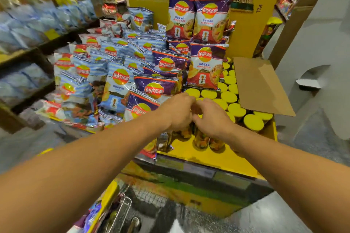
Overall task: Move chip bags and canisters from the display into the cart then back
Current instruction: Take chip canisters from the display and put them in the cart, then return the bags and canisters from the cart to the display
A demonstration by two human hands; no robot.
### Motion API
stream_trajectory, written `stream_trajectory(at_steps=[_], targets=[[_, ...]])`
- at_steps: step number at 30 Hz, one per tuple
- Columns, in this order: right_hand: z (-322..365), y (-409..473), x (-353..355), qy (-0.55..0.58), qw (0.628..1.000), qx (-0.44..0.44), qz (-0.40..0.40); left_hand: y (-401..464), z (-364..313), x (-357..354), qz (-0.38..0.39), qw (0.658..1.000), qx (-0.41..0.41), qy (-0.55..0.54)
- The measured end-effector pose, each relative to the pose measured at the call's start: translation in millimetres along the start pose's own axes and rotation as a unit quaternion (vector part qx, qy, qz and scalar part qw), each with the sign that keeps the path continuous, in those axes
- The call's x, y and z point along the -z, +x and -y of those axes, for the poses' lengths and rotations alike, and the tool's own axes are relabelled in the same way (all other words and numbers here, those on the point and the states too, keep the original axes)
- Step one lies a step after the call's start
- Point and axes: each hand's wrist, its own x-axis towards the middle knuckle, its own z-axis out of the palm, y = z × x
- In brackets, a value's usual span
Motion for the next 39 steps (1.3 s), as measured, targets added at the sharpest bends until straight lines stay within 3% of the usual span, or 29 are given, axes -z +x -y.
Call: stream_trajectory(at_steps=[6, 20, 33, 39], targets=[[69.1, -30.0, -12.4, 0.007, 0.993, 0.108, 0.043, -97.3, 19.3, 20.0, -0.037, 0.995, 0.086, -0.035], [224.6, -68.2, -101.3, 0.002, 0.955, 0.244, 0.168, -304.9, 110.7, 28.9, -0.08, 0.953, 0.292, -0.025], [367.7, -129.9, -231.0, -0.043, 0.907, 0.285, 0.306, -518.6, 212.9, -8.6, -0.048, 0.901, 0.428, -0.056], [374.6, -130.2, -270.2, -0.063, 0.907, 0.242, 0.339, -535.9, 238.4, -38.1, -0.032, 0.898, 0.435, -0.065]])
